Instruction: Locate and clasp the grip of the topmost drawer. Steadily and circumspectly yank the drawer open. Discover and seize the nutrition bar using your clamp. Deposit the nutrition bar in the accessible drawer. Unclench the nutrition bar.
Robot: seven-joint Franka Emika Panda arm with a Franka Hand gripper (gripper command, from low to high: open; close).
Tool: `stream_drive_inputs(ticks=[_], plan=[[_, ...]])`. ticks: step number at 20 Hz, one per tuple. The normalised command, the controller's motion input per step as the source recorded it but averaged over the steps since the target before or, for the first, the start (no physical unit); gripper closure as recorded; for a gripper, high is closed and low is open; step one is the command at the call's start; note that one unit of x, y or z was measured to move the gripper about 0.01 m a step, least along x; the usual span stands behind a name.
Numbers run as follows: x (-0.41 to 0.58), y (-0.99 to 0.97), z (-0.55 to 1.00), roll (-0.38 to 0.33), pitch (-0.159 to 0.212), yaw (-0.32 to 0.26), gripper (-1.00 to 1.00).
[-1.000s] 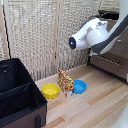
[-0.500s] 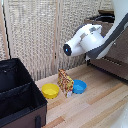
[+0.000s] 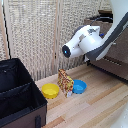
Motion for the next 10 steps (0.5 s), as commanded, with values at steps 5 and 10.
stream_drive_inputs(ticks=[5,10], plan=[[0.230,0.48,0.26,0.155,0.046,-0.008,-1.00],[0.154,0.29,0.25,0.253,-0.029,-0.140,-1.00]])
